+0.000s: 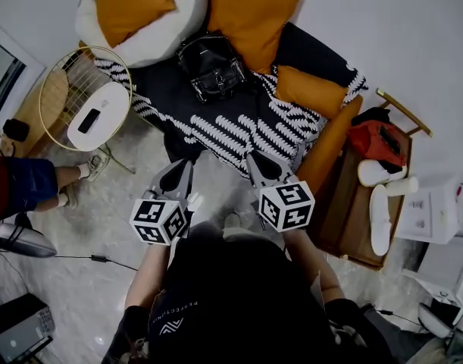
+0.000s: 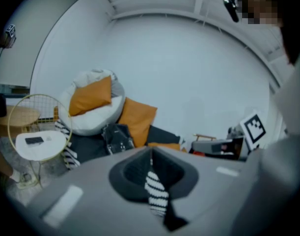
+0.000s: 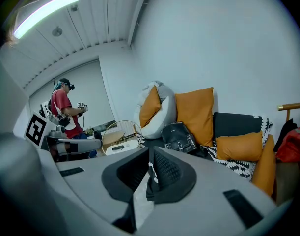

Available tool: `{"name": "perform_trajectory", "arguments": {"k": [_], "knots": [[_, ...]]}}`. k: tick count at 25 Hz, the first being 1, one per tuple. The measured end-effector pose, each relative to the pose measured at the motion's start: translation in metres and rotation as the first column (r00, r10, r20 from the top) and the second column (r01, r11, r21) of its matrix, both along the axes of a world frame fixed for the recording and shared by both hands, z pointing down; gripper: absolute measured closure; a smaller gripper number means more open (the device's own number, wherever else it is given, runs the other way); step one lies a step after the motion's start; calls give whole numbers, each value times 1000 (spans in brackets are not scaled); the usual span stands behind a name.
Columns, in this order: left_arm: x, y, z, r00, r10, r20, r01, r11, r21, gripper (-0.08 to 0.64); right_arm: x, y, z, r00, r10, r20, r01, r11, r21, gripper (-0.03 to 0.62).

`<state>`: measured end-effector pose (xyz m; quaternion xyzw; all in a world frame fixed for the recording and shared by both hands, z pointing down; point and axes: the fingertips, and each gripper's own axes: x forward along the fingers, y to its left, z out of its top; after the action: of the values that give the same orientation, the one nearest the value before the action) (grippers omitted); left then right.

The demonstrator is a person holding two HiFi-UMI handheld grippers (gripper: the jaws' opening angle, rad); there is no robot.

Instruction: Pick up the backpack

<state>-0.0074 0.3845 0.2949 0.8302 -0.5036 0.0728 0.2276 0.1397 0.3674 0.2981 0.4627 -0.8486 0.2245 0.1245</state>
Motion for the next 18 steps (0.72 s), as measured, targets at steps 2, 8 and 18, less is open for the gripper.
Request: {"name": "perform_trajectory", "arguments": {"k": [2,8,18], "knots": [[3,-8,1,1000,-5,5,5,1000,-4,549,2,-8,1,1000,-8,3,8,1000,-1,577],[2,-36,0,1000,-13,25,13,1000,7,545,-1,-39,1,999,-33,-9,33,999,14,536],[-6,-136,36,998,-17,58,18,1000,-11,410,-1,-133,7,998,-25,-57,28,998,53,440]]}}
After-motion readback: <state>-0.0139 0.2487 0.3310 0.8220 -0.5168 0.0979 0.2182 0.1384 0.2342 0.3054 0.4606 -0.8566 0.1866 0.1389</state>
